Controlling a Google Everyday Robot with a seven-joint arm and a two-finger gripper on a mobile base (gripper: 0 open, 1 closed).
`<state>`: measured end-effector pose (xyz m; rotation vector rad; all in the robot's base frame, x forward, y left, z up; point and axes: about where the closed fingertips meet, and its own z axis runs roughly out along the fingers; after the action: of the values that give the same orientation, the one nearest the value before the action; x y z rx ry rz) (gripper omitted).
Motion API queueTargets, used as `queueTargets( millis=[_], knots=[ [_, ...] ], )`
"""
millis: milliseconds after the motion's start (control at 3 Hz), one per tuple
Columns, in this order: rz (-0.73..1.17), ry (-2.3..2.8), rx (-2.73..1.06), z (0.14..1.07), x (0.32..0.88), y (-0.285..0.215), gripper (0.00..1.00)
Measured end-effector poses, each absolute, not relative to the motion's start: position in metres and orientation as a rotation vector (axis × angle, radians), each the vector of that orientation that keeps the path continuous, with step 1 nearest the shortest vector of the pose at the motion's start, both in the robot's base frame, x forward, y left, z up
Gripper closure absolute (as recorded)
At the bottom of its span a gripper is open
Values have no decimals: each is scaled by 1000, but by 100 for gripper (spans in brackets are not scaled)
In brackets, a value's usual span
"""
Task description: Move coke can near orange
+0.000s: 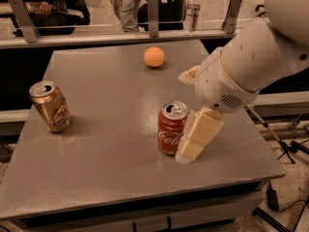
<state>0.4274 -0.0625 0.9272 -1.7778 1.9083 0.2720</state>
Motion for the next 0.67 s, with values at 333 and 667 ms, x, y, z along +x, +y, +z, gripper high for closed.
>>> queueTargets(
  millis=[333,667],
  knots=[
    [283,1898,-1791,918,428,-54,0],
    [293,1900,-1795,914,431,-53,0]
  ],
)
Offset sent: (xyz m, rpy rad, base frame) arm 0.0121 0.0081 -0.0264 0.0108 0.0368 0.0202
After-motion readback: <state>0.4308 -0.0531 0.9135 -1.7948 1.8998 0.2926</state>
